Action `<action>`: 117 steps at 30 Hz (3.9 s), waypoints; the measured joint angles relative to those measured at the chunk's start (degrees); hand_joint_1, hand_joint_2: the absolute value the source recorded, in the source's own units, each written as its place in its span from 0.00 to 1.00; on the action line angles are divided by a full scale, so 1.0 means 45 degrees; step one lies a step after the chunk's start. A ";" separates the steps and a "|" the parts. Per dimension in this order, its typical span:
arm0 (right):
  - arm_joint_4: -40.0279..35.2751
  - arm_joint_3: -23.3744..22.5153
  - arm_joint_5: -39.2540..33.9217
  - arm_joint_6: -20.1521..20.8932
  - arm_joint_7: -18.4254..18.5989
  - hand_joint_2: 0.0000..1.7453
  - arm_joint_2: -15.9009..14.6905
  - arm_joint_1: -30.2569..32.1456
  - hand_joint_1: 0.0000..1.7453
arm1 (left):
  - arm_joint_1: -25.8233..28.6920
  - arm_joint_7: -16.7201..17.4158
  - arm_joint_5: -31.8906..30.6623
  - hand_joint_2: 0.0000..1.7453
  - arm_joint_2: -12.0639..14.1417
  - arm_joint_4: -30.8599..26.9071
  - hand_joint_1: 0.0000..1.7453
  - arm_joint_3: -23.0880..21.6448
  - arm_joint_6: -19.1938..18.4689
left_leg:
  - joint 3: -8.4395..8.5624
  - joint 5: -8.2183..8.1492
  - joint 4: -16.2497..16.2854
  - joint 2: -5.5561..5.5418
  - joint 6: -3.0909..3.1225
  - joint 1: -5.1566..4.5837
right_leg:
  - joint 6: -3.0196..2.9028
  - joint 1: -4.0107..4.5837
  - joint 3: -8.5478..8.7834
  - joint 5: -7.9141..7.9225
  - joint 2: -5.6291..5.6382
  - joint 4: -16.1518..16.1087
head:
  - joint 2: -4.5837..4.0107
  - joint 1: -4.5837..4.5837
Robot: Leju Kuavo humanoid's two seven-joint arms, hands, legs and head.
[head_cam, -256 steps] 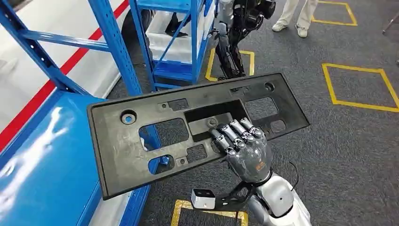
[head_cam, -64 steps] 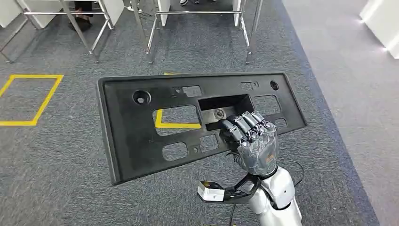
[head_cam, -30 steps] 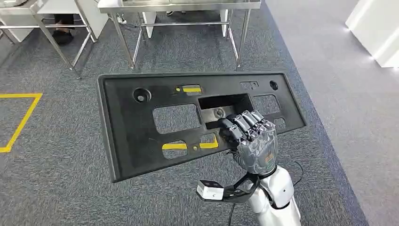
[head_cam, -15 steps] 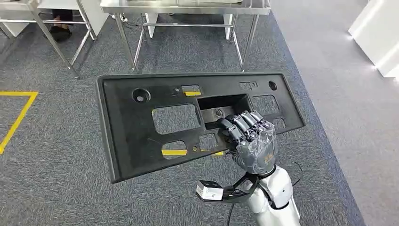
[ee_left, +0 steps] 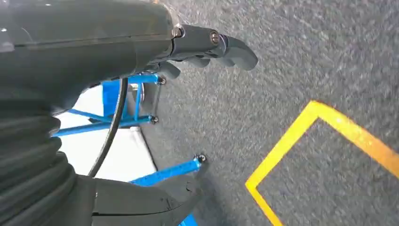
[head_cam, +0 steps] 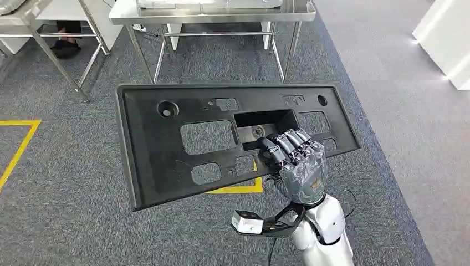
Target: Take the parts from the cabinet and place them on the table.
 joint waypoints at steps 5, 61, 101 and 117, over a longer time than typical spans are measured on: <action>0.0019 0.0000 0.0000 0.0000 -0.0005 1.00 0.0000 -0.0015 1.00 | 0.0013 0.0024 -0.0034 1.00 0.0010 0.0000 0.00 0.0000 -0.0020 | 0.0274 0.0826 -0.1275 -0.0029 0.0465 -0.0099 | 0.0457 0.0027 0.0249 -0.0430 0.0024 0.0103 | 0.0000 0.0005; 0.0049 0.0039 -0.0019 0.0000 -0.0015 1.00 0.0170 -0.0183 1.00 | -0.0063 0.0068 -0.0243 1.00 -0.0054 -0.0005 0.00 0.0000 -0.0024 | 0.0316 -0.0251 0.0351 -0.0016 0.0115 -0.0130 | -0.0236 0.0274 -0.0527 0.0287 -0.0006 0.0203 | -0.0005 -0.0010; 0.0126 0.0097 -0.0058 0.0000 -0.0024 1.00 0.0257 -0.0222 1.00 | -0.0054 0.0073 -0.0243 1.00 0.0005 0.0000 0.00 0.0000 0.0039 | 0.1139 0.0553 -0.1731 -0.0060 0.1036 -0.0276 | 0.0297 0.0291 -0.0745 -0.0291 -0.0012 0.1987 | 0.0000 0.0005; 0.0126 0.0102 -0.0102 0.0000 0.0000 1.00 0.0282 -0.0119 1.00 | -0.0123 0.0102 -0.0243 1.00 -0.0049 0.0000 0.00 0.0000 0.0039 | 0.1440 -0.0493 0.0770 -0.0026 0.0150 -0.0056 | -0.0092 0.0027 -0.1361 0.0977 -0.0127 0.0131 | 0.0000 0.0005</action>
